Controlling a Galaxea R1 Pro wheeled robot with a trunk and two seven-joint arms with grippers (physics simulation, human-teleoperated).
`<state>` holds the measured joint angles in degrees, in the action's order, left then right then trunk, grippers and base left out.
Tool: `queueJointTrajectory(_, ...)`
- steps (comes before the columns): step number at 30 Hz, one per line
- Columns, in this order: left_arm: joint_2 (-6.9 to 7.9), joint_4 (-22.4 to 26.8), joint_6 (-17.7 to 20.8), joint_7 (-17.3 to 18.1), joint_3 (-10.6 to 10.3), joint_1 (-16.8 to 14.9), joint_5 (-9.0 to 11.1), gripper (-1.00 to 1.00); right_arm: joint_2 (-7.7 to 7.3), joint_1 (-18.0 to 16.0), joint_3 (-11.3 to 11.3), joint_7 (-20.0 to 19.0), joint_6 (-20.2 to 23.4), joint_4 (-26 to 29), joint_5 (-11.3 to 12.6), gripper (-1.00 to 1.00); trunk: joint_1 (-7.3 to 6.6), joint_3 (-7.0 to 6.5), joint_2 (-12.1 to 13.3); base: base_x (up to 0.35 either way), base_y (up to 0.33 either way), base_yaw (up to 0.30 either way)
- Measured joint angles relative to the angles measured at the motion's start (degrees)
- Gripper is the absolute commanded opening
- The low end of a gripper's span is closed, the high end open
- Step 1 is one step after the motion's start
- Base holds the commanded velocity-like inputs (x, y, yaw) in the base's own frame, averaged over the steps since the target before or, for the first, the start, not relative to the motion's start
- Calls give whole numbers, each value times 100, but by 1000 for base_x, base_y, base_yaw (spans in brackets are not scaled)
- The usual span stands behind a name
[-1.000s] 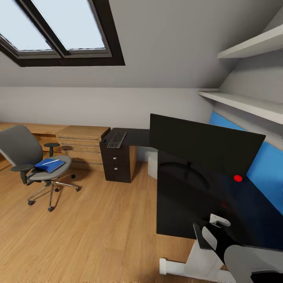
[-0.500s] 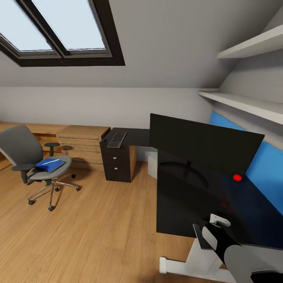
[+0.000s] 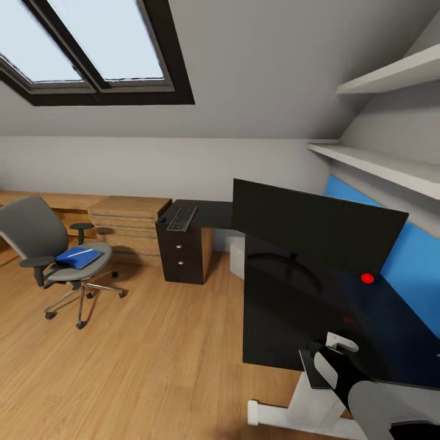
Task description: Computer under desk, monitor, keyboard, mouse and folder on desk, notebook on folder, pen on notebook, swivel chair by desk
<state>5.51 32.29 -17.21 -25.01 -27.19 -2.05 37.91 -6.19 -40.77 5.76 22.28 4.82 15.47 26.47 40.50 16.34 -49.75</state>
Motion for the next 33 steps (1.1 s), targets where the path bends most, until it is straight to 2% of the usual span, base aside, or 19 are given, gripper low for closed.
queueJointTrajectory(12, -5, -8, 6, -8, -26, 0, 9, 100, 1, 0, 24, -7, -19, 197, 0, 100, -264, -216, 482, 0, 0, 0)
queueJointTrajectory(17, -5, -9, 15, -9, -27, 0, 16, 100, -12, 7, 20, 14, -5, 776, -7, 100, -374, -306, 683, 0, 0, 0)
queueJointTrajectory(26, -5, -11, 34, -8, -24, -1, 18, 100, -9, 18, 25, 36, 31, 1114, -8, 100, -572, -468, 1044, 0, 0, 0)
queueJointTrajectory(31, -5, -17, 42, -5, -19, 0, 23, 100, -5, 93, 27, 93, 225, 1827, -17, 100, -682, -559, 1245, 0, 0, 0)
queueJointTrajectory(33, -5, -17, 44, -3, -16, 0, 24, 100, -5, 230, 30, 185, 485, 2243, -11, 100, -683, -559, 1247, 0, 0, 0)
